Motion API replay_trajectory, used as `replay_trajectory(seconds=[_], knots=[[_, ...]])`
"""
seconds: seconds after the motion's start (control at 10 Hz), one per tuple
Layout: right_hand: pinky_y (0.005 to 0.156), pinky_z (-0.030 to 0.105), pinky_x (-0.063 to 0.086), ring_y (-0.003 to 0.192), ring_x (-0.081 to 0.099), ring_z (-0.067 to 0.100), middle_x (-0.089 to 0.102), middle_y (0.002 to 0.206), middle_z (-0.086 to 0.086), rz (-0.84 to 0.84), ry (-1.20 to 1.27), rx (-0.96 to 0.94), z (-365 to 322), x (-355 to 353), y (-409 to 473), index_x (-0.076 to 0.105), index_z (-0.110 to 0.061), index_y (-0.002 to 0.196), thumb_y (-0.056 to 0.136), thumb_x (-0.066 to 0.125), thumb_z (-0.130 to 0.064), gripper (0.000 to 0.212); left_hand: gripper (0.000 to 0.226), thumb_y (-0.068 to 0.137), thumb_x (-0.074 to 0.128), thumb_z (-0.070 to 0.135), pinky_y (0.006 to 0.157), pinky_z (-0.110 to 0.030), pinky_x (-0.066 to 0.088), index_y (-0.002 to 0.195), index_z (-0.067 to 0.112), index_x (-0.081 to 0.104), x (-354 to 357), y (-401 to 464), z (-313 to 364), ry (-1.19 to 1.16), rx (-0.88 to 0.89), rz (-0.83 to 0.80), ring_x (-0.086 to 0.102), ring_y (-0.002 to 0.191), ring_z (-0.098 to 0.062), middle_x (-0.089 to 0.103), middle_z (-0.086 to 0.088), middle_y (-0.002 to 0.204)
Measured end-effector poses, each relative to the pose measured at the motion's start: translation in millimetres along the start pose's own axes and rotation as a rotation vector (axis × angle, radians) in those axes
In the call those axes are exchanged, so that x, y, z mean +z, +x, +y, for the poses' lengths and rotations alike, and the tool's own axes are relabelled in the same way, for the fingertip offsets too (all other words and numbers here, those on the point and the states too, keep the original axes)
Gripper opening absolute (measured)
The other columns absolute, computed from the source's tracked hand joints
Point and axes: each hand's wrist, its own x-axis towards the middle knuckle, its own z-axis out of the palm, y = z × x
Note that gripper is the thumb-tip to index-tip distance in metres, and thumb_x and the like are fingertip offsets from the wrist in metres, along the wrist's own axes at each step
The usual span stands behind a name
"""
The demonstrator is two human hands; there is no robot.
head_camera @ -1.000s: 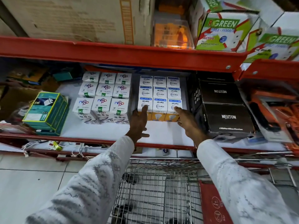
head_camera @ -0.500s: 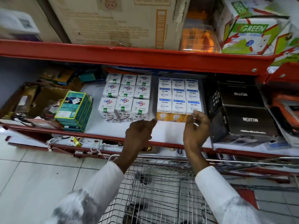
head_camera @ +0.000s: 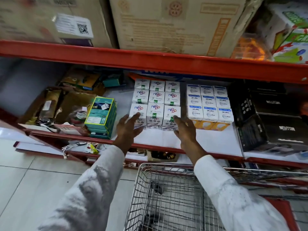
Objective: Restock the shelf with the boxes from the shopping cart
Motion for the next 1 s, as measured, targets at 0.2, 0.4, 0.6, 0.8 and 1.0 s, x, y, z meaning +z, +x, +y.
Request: replay_trajectory(seconds=[0.2, 0.4, 0.6, 0.8, 1.0], knots=[[0.107, 0.051, 0.048, 0.101, 0.063, 0.022, 0.070, 0.109, -0.005, 0.057, 0.102, -0.024, 5, 13, 2, 0.058, -0.026, 0.136, 0.083, 0.074, -0.026, 0.056, 0.055, 0.092, 0.068, 0.013, 0.095, -0.042, 0.058, 0.141, -0.001, 0.049, 2, 8, 1, -0.028, -0.012, -0.005, 0.064, 0.102, -0.026, 0.060, -0.011, 0.117], [0.111, 0.049, 0.044, 0.119, 0.063, 0.027, 0.070, 0.111, -0.001, 0.106, 0.127, -0.077, 10, 22, 4, 0.062, -0.022, 0.132, 0.085, 0.071, -0.022, 0.048, 0.055, 0.083, 0.079, 0.009, 0.101, -0.046, 0.055, 0.134, 0.003, 0.058, 8, 10, 5, -0.136, -0.043, 0.089, 0.067, 0.116, -0.040, 0.066, -0.019, 0.129], [0.111, 0.046, 0.044, 0.121, 0.062, 0.026, 0.068, 0.130, 0.004, 0.136, 0.151, -0.054, 8, 26, 6, 0.059, -0.021, 0.136, 0.084, 0.072, -0.021, 0.053, 0.058, 0.081, 0.080, 0.009, 0.099, -0.046, 0.057, 0.134, 0.005, 0.058, 8, 16, 6, -0.157, -0.070, 0.081, 0.068, 0.115, -0.039, 0.065, -0.020, 0.131], [0.110, 0.047, 0.046, 0.121, 0.063, 0.026, 0.069, 0.128, 0.004, 0.142, 0.159, -0.063, 6, 29, 5, 0.060, -0.021, 0.134, 0.085, 0.071, -0.021, 0.050, 0.060, 0.079, 0.083, 0.012, 0.094, -0.045, 0.059, 0.133, 0.009, 0.058, 8, 19, 5, -0.146, -0.071, 0.085, 0.070, 0.109, -0.039, 0.065, -0.017, 0.130], [0.102, 0.040, 0.051, 0.110, 0.065, 0.023, 0.072, 0.115, -0.001, 0.129, 0.173, -0.067, 4, 29, 6, 0.057, -0.019, 0.137, 0.087, 0.070, -0.018, 0.052, 0.066, 0.081, 0.082, 0.019, 0.096, -0.046, 0.058, 0.139, 0.012, 0.053, 4, 20, 3, -0.054, -0.037, 0.055, 0.069, 0.105, -0.036, 0.067, -0.016, 0.122]])
